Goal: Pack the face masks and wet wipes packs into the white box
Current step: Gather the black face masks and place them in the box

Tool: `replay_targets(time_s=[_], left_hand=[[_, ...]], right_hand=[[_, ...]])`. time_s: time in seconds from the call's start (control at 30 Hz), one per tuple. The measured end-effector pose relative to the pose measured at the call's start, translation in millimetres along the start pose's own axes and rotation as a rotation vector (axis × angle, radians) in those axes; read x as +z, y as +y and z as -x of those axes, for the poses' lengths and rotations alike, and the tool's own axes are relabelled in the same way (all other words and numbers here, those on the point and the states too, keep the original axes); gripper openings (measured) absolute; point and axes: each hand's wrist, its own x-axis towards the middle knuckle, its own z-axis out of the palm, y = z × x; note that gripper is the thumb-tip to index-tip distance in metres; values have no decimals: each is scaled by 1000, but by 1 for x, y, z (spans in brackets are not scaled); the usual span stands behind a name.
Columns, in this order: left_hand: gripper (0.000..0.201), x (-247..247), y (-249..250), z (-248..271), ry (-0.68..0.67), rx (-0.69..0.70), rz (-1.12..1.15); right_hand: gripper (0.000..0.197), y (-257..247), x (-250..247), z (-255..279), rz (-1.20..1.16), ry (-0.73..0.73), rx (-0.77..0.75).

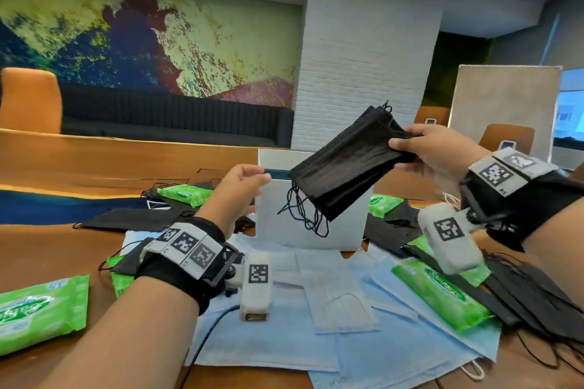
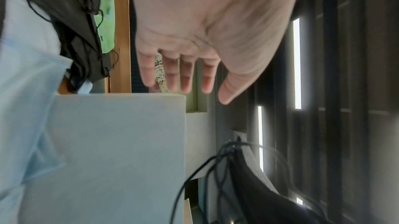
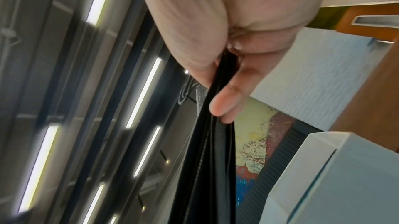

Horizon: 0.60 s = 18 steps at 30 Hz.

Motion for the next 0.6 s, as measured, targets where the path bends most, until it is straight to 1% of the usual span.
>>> replay_targets(time_s=[0.1,0.17,0.23,0.3,0.33,0.37,0.4,0.43,0.5,0.53,0.57,0.6], left_hand=[[31,-1,14,-20,74,-137,-51],[43,0,21,-35,91,-216,-107],[43,3,29,-46,61,-302,-158],[31,10,32,-57,39,-349,-206],[31,15,33,-62,28,-363,-235],[38,19,35,-66,7,-384,-285],[46,23,36,-71,-22,-381,-377],[48,27,35,-74,-42,-357,-505],[46,33,29,-79,-11,-333,-643],[44,34,26,-81,-6,-350,-698],[43,34,25,-79,-48,-341,-802],[44,34,21,-81,-124,-271,-959]], right_hand=[[3,-8,-13,-27,-64,84,44],[9,-13,-15,-47,-120,130,60],[14,-17,-10,-65,-184,163,47],[17,-18,-2,-82,-212,187,40],[18,-17,2,-90,-213,196,43],[18,-15,6,-98,-212,198,55],[18,-13,8,-106,-211,197,74],[16,-10,10,-114,-212,197,95],[12,-2,14,-127,-215,200,124],[12,1,16,-133,-225,205,134],[15,5,18,-138,-231,212,136],[17,9,20,-143,-231,218,140]])
